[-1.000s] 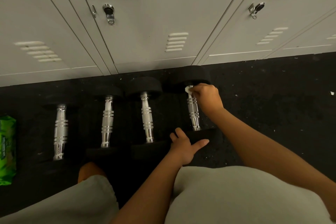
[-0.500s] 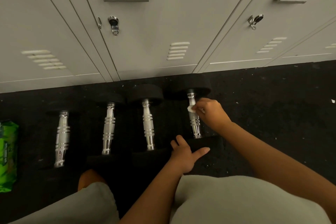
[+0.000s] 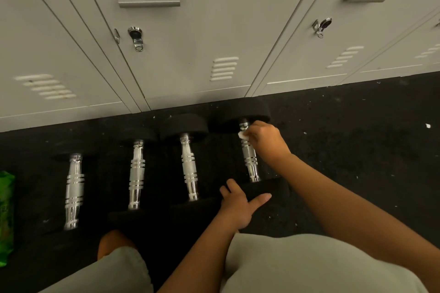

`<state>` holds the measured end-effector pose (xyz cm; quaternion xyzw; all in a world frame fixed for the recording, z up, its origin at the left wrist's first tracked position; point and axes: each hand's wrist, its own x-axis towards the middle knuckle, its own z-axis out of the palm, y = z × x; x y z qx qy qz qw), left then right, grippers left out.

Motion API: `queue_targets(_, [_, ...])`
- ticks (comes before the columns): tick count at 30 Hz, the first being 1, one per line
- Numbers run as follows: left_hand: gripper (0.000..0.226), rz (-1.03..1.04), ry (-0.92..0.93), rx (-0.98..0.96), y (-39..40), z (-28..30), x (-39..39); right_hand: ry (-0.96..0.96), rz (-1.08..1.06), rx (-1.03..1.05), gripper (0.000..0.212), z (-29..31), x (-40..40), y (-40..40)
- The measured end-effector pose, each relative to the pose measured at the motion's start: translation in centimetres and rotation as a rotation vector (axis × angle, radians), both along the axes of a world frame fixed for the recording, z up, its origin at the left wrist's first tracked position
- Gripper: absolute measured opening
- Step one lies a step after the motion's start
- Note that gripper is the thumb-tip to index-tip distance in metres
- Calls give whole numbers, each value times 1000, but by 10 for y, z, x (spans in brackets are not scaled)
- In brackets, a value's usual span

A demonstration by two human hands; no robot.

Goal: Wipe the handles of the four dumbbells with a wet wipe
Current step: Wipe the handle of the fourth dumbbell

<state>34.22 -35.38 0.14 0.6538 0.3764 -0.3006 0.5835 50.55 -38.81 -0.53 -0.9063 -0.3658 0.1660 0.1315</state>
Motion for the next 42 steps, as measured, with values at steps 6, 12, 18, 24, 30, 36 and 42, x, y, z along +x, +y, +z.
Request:
queue_targets(6, [97,14,12,-3,1,1,0,44,82,-69,20,12,-12,-10])
queue_targets(12, [97,11,-16,-9,1,0,-1,59,61,-64,23,15,-6,-7])
queue_targets(18, [95,4,3,4,2,-1,0,100,124,-120,22,17,-22,-24])
queue_targets(24, [98,-12,8,11,1,-4,0,121,116,-87,18,15,-18,-26])
queue_targets(30, [100,-10,25,10,1,-6,0,259,250,-216,14,23,-17,-34])
queue_targets(36, [98,4,14,7,1,-7,1,330,225,-255,12,23,-14,-35])
queue_targets(42, [99,0,11,6,1,-7,0,397,286,-316,16,25,-7,-33])
